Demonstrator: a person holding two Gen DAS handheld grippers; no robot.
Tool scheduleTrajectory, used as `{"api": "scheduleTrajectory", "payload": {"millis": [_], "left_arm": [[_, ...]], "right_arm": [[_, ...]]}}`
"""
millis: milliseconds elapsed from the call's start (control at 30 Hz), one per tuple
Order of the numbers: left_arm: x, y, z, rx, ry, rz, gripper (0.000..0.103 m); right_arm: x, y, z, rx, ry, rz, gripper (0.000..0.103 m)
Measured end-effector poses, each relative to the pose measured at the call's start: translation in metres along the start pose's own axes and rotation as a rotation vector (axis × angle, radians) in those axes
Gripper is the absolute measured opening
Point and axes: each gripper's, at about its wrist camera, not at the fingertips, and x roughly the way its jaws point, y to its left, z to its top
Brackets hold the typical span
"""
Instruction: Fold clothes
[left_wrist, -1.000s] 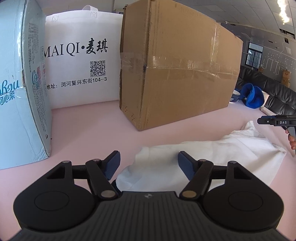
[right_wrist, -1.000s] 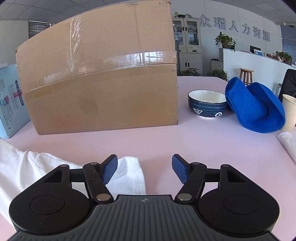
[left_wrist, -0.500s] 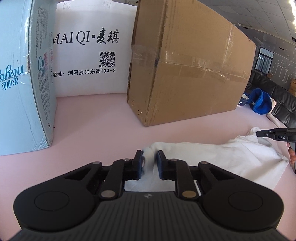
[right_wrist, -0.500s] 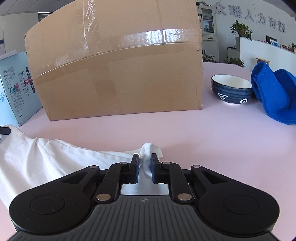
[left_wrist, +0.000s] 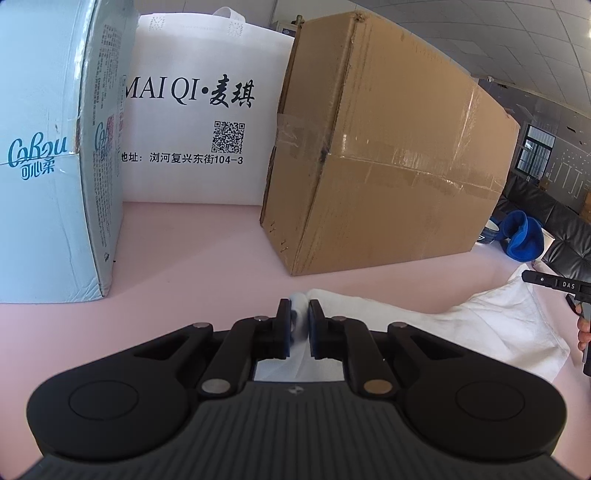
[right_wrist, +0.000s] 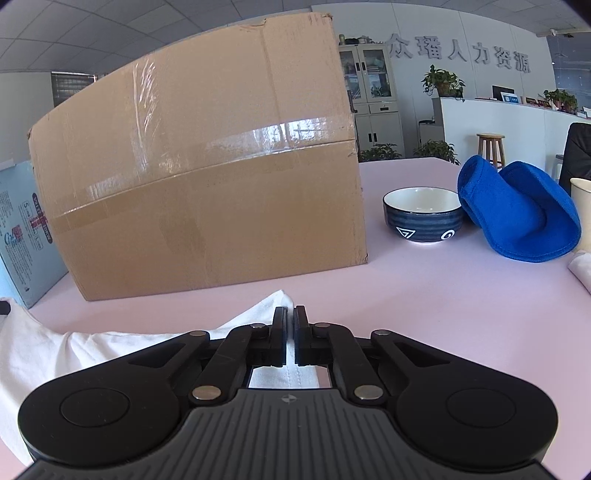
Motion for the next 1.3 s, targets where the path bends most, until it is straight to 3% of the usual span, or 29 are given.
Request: {"api": "scheduleTrajectory", "payload": {"millis": [300,600,667,700,733,767,800,833,867,967,1067,1200,1300], "left_arm": [[0.01,0.008,-0.003,-0.003,0.034,0.057,0.006],[0.026,0.009,-0.012,0.029,0.096,0.119,0.006],[0.028,0.009,-0.015,0.04,0.102,0.121,0.013],[0.029,0.006,-0.017,0.067,0.103,0.141,0.025],[0.028,0.003,-0.019,0.093,0.088,0.178,0.045],[0.027,-0.001,-0.021,0.119,0.072,0.215,0.055],[0.024,-0.004,-0.022,0.143,0.049,0.249,0.073],[0.017,-0.006,-0.021,0.159,-0.001,0.269,0.082],[0.009,-0.006,-0.019,0.156,-0.04,0.266,0.082],[-0.015,-0.009,-0.011,0.125,-0.117,0.255,0.082],[-0.03,-0.034,-0.013,0.231,-0.142,0.227,0.082],[-0.008,-0.091,-0.039,0.455,-0.043,0.222,0.081],[0.008,-0.107,-0.056,0.509,0.003,0.215,0.074]], "right_arm": [[0.018,-0.014,-0.008,0.064,0.114,-0.082,0.002],[0.029,-0.007,-0.017,-0.002,0.159,-0.162,0.002],[0.029,-0.007,-0.018,-0.015,0.158,-0.156,0.003],[0.029,-0.007,-0.019,-0.025,0.157,-0.153,0.004],[0.029,-0.007,-0.02,-0.031,0.155,-0.144,0.008],[0.028,-0.006,-0.02,-0.035,0.149,-0.123,0.016],[0.027,-0.006,-0.02,-0.038,0.145,-0.119,0.023],[0.024,-0.002,-0.02,-0.049,0.117,-0.134,0.044],[0.02,0.001,-0.019,-0.062,0.088,-0.149,0.059],[0.005,0.017,-0.016,-0.117,-0.02,-0.193,0.062],[-0.009,0.049,-0.015,-0.206,-0.094,-0.203,0.062],[-0.019,0.105,-0.023,-0.328,-0.11,-0.137,0.068],[-0.017,0.143,-0.034,-0.363,-0.071,-0.047,0.069]]}}
